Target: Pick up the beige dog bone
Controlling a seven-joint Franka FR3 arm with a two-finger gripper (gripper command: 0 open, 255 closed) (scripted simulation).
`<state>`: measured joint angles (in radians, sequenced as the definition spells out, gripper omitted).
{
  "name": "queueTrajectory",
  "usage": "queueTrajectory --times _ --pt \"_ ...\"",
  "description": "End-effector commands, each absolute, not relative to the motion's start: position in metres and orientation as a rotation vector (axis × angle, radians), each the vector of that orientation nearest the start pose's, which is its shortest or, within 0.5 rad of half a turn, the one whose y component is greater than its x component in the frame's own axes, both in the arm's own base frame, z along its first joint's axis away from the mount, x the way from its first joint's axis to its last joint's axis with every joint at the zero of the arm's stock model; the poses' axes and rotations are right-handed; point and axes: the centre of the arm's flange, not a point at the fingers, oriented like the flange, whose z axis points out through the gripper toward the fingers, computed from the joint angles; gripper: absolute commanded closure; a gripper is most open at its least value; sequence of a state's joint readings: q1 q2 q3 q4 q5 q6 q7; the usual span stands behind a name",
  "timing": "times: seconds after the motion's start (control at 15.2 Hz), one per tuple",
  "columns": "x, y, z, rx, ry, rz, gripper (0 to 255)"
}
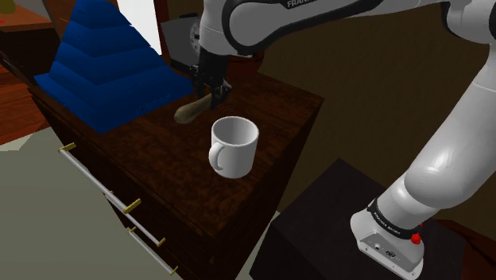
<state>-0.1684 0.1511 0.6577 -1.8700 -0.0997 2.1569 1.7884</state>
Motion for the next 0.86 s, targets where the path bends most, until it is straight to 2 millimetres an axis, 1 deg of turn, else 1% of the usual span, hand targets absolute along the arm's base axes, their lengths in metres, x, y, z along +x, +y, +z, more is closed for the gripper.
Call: queueTrajectory --times 0.0,0.66,0.79 --pt "0.546 0.270 0.475 -2.408 1.764 -0.100 255" --pt "0.546 0.270 0.528 -2.408 1.764 -0.100 255" --pt "0.546 0.270 0.529 -2.408 1.764 -0.100 255"
